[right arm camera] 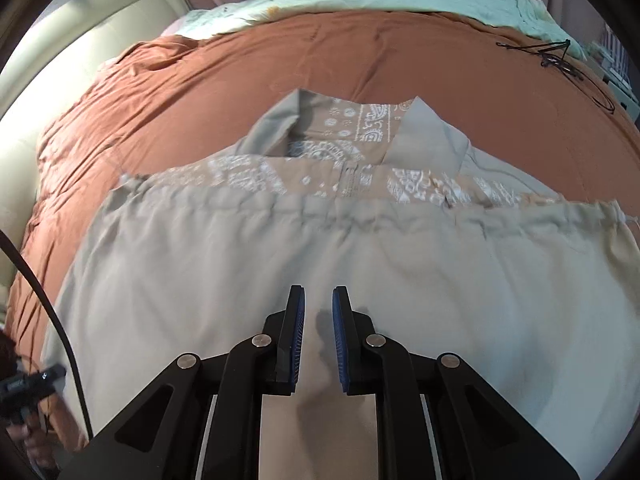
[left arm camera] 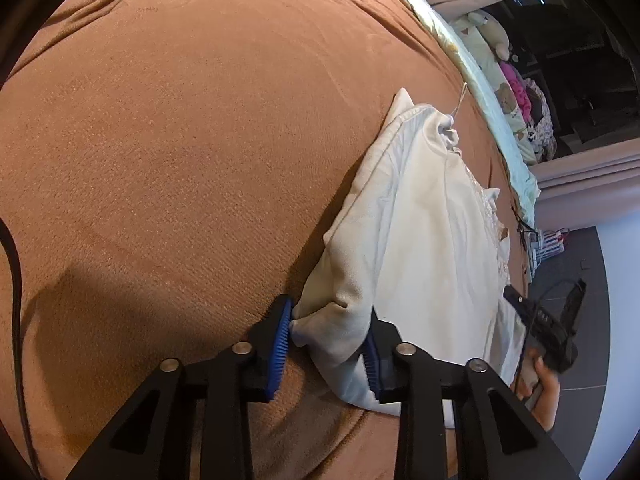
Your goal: Fold large clothes
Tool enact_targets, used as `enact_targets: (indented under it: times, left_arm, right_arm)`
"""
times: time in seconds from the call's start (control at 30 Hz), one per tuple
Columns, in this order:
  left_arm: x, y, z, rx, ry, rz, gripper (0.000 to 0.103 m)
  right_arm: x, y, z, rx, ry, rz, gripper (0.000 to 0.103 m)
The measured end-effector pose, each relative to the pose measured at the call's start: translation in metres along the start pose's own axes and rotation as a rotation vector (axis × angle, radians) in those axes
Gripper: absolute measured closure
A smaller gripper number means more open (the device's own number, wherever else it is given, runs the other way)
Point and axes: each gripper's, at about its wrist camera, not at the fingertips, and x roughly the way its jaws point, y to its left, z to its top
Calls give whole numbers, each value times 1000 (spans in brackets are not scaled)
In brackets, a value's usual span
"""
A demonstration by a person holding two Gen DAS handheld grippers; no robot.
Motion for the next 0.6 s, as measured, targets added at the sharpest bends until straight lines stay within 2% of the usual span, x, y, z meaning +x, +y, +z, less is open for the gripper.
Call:
enact_targets:
  times: [0.1,0.27,0.6]
  left_arm:
    - [-7,-7,-1,6,-13,-17,81]
    - [-25,-29,0,30,-47,-74,85]
    - [-58,-113,3,162,-93,-215,87]
  right_arm:
    - [-19,1,-28,6,1,53,92]
    - [-44,-3,-70,23,-7,125,92]
    - [-64,-10,-142,68,-17,189,92]
